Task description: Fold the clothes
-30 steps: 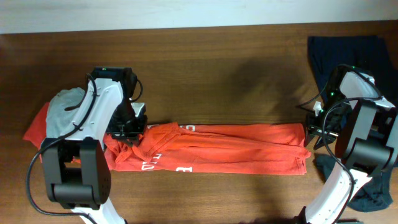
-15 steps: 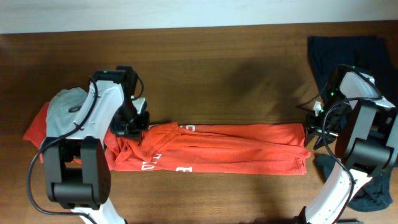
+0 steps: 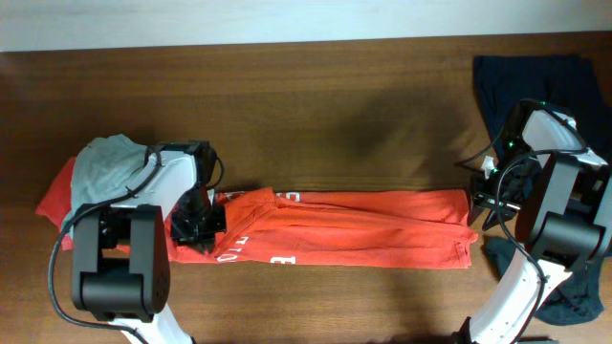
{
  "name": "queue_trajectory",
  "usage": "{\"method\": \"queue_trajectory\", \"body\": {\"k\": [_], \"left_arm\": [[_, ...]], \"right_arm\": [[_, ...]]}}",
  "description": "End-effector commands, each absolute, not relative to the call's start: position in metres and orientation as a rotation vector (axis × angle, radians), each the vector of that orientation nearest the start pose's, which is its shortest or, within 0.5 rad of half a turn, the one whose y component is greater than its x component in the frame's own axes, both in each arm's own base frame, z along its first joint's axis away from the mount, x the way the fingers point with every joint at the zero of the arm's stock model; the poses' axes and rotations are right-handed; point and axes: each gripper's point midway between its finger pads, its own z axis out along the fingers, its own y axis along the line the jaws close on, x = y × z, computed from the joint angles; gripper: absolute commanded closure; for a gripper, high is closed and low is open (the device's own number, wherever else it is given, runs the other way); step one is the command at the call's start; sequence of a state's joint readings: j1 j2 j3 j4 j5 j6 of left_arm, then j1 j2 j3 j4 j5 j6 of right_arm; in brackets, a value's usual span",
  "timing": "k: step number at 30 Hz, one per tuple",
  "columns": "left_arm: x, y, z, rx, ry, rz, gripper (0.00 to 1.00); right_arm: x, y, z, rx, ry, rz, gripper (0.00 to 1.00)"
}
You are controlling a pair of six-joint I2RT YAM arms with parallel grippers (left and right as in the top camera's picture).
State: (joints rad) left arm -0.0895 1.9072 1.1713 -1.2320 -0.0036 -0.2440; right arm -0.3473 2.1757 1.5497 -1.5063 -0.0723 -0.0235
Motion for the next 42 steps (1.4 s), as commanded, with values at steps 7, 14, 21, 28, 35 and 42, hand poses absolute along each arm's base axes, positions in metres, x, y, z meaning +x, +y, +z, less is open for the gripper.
{"method": "queue_trajectory", "body": {"k": [7, 14, 21, 28, 35, 42], "left_arm": [[0.241, 0.014, 0.019, -0.459, 3.404, 0.421, 0.59], [0.244, 0.023, 0.017, -0.547, 3.374, 0.409, 0.59], [0.245, 0.016, 0.03, -0.538, 3.363, 0.318, 0.6], [0.28, 0.016, 0.111, -0.416, 3.025, 0.18, 0.56], [0.335, 0.033, 0.118, -0.282, 2.83, 0.143, 0.53], [0.366, 0.065, 0.055, -0.287, 2.882, 0.009, 0.53]], "right_arm": [[0.26, -0.082, 0.034, -0.465, -2.563, -0.237, 0.66], [0.26, -0.082, 0.033, -0.465, -2.564, -0.237, 0.66], [0.26, -0.082, 0.033, -0.465, -2.565, -0.237, 0.66], [0.261, -0.082, 0.033, -0.466, -2.571, -0.236, 0.66], [0.262, -0.081, 0.033, -0.468, -2.571, -0.245, 0.66], [0.262, -0.079, 0.033, -0.471, -2.571, -0.259, 0.66]]}}
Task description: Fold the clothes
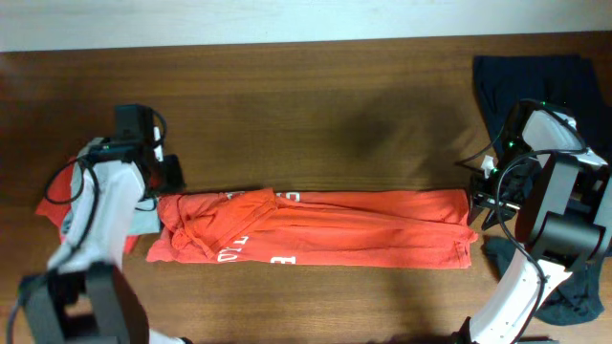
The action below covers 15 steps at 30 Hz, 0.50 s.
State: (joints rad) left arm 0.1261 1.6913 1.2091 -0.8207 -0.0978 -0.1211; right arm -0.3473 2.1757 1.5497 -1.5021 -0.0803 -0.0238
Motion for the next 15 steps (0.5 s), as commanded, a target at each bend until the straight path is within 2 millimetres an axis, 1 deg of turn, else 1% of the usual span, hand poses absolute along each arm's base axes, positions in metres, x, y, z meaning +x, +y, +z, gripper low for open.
{"method": "queue_trajectory", "body": {"k": [1, 2, 4, 5, 7, 9, 12, 13, 15], "left_arm": [[0.37, 0.066, 0.049, -0.273, 2.88, -0.025, 0.53], [0.373, 0.069, 0.039, -0.272, 2.882, -0.054, 0.53], [0.374, 0.078, 0.026, -0.296, 2.899, -0.055, 0.53], [0.373, 0.081, 0.022, -0.295, 2.905, -0.053, 0.53], [0.37, 0.093, 0.015, -0.335, 2.918, -0.023, 0.53], [0.366, 0.11, 0.014, -0.398, 2.912, 0.021, 0.53], [0.362, 0.134, 0.018, -0.541, 2.876, 0.032, 0.53], [0.363, 0.142, 0.02, -0.578, 2.855, 0.007, 0.53], [0.364, 0.15, 0.022, -0.614, 2.825, -0.033, 0.53]], "right_arm": [[0.262, -0.079, 0.033, -0.471, -2.571, -0.259, 0.66], [0.262, -0.079, 0.033, -0.471, -2.571, -0.259, 0.66], [0.262, -0.079, 0.033, -0.471, -2.571, -0.259, 0.66], [0.262, -0.079, 0.033, -0.471, -2.571, -0.259, 0.66], [0.262, -0.079, 0.033, -0.471, -2.571, -0.259, 0.66], [0.262, -0.079, 0.033, -0.471, -2.571, -0.259, 0.66], [0.262, -0.079, 0.033, -0.471, -2.571, -0.259, 0.66], [0.262, -0.079, 0.033, -0.471, -2.571, -0.259, 0.66], [0.262, -0.079, 0.033, -0.471, -2.572, -0.258, 0.66]]}}
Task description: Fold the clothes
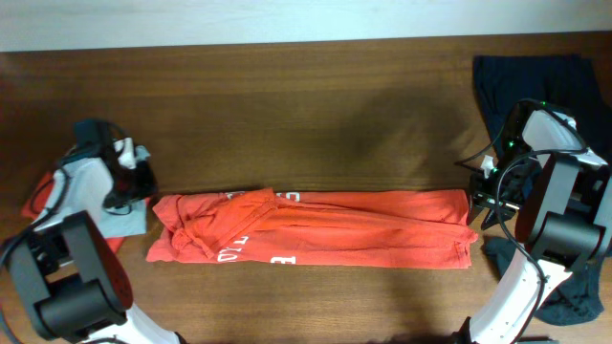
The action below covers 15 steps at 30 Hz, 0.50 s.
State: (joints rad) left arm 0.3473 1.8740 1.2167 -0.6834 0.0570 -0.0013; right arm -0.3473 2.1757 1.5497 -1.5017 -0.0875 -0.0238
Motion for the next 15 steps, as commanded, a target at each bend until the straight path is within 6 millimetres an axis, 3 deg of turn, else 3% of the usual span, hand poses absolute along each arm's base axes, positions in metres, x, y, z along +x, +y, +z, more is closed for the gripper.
{"method": "queue_trajectory", "body": {"k": [1, 9, 15], "left_arm": [[0.365, 0.152, 0.023, -0.625, 2.808, -0.055, 0.53], [0.377, 0.155, 0.03, -0.613, 2.744, -0.138, 0.53], [0.379, 0.119, 0.052, -0.511, 2.775, -0.414, 0.53]], "right_arm": [[0.262, -0.079, 0.033, -0.471, -2.572, -0.258, 0.66], [0.262, -0.079, 0.033, -0.471, -2.572, -0.258, 0.66], [0.265, -0.078, 0.032, -0.477, -2.581, -0.274, 0.66]]}}
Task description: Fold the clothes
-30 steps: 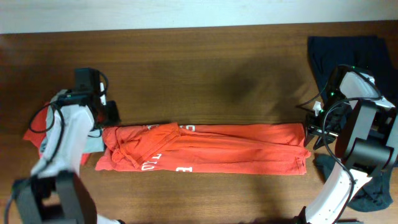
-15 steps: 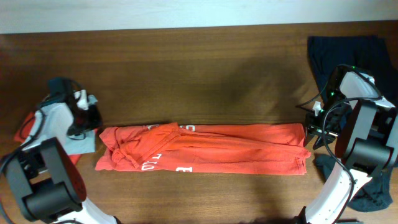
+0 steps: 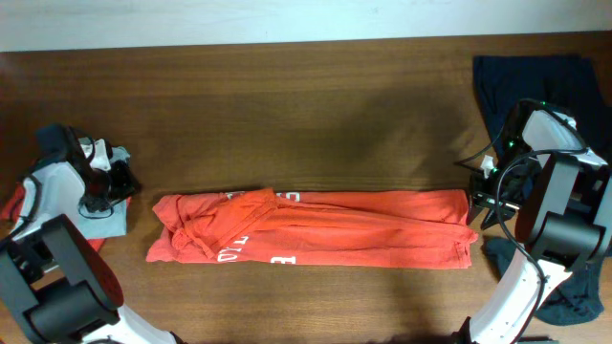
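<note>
An orange garment (image 3: 316,229) with white lettering lies folded into a long strip across the table's middle, its bunched hood end at the left. My left gripper (image 3: 113,182) hovers left of that end, apart from it, over a grey cloth (image 3: 103,222); its fingers are too dark to read. My right gripper (image 3: 481,199) sits at the strip's right edge, and its jaws are hidden under the arm.
A red cloth (image 3: 10,204) peeks out at the far left under the grey one. Dark navy clothes (image 3: 521,72) lie at the back right, and more dark cloth (image 3: 564,291) lies by the right arm's base. The brown table (image 3: 306,115) stretches behind the strip.
My left gripper has shifted a little further left, away from the orange strip. The orange garment and the right arm are unchanged.
My left gripper was first down on the orange garment's left end, which lay bunched under it. Then it stood clear to the upper left, with that end spread flat. It has kept moving left since, while the right arm stayed at the strip's right edge.
</note>
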{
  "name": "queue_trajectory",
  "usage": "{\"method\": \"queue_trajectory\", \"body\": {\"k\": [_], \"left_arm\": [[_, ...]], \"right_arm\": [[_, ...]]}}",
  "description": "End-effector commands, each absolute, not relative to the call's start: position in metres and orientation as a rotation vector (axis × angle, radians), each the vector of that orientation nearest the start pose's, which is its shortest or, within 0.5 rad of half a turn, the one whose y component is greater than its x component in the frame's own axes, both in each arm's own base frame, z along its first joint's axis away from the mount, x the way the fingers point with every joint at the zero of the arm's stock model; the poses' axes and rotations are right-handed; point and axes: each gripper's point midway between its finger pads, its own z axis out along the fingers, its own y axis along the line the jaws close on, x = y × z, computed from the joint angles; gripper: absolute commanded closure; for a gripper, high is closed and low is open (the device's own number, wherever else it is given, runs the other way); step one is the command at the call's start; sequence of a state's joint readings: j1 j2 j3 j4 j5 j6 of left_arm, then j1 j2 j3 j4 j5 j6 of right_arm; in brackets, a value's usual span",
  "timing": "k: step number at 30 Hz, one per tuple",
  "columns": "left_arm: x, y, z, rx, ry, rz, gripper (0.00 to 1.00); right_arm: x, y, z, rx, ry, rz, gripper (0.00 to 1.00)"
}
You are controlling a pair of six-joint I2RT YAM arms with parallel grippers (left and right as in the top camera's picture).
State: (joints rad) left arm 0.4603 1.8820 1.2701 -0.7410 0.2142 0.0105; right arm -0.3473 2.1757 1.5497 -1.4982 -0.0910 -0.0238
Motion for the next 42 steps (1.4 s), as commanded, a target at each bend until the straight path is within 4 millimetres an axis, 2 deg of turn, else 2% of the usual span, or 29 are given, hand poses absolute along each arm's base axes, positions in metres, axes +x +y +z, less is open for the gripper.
{"method": "queue_trajectory", "body": {"k": [1, 4, 7, 9, 11, 13, 15, 16, 17, 19, 20, 22, 27, 29, 33, 38, 40, 42], "left_arm": [[0.379, 0.11, 0.057, -0.486, 2.778, -0.467, 0.53], [0.376, 0.087, 0.066, -0.433, 2.803, -0.586, 0.52], [0.372, 0.064, 0.068, -0.394, 2.837, -0.655, 0.52], [0.369, 0.051, 0.068, -0.344, 2.862, -0.672, 0.52], [0.366, 0.035, 0.067, -0.241, 2.897, -0.671, 0.53], [0.365, 0.029, 0.065, -0.202, 2.923, -0.634, 0.53], [0.362, 0.028, 0.059, -0.16, 2.975, -0.523, 0.53], [0.361, 0.029, 0.058, -0.153, 2.991, -0.493, 0.53], [0.358, 0.027, 0.059, -0.145, 3.008, -0.47, 0.53], [0.356, 0.029, 0.067, -0.149, 3.014, -0.41, 0.53], [0.355, 0.031, 0.073, -0.158, 3.006, -0.372, 0.54], [0.355, 0.034, 0.089, -0.174, 2.972, -0.333, 0.54], [0.342, 0.029, 0.127, -0.201, 2.913, -0.318, 0.54], [0.335, 0.024, 0.138, -0.19, 2.907, -0.314, 0.57], [0.322, -0.001, 0.164, -0.107, 2.871, -0.313, 0.57], [0.3, -0.028, 0.177, 0.017, 2.864, -0.23, 0.56], [0.294, -0.038, 0.175, 0.069, 2.85, -0.226, 0.56], [0.292, -0.044, 0.163, 0.045, 2.835, -0.223, 0.55]], "right_arm": [[0.268, -0.077, 0.033, -0.481, -2.588, -0.292, 0.66], [0.282, -0.071, 0.043, -0.447, -2.641, -0.379, 0.66], [0.304, -0.05, 0.064, -0.318, -2.746, -0.629, 0.64], [0.308, -0.043, 0.074, -0.266, -2.777, -0.731, 0.6], [0.306, -0.051, 0.077, -0.302, -2.78, -0.737, 0.6], [0.304, -0.06, 0.078, -0.356, -2.777, -0.756, 0.6], [0.299, -0.069, 0.085, -0.389, -2.767, -0.878, 0.56], [0.296, -0.072, 0.088, -0.401, -2.756, -0.905, 0.48], [0.29, -0.078, 0.09, -0.441, -2.741, -0.909, 0.33], [0.283, -0.089, 0.106, -0.527, -2.75, -0.973, 0.21], [0.279, -0.093, 0.115, -0.552, -2.772, -0.969, 0.11], [0.273, -0.097, 0.13, -0.597, -2.817, -0.936, 0.01], [0.245, -0.099, 0.163, -0.73, -2.921, -0.688, 0.01], [0.235, -0.092, 0.177, -0.749, -2.969, -0.661, 0.01], [0.207, -0.071, 0.198, -0.776, -3.116, -0.599, 0.01], [0.183, -0.044, 0.195, -0.68, -3.271, -0.543, 0.01], [0.182, -0.038, 0.19, -0.622, -3.33, -0.514, 0.01], [0.187, -0.036, 0.185, -0.59, -3.368, -0.504, 0.01]]}}
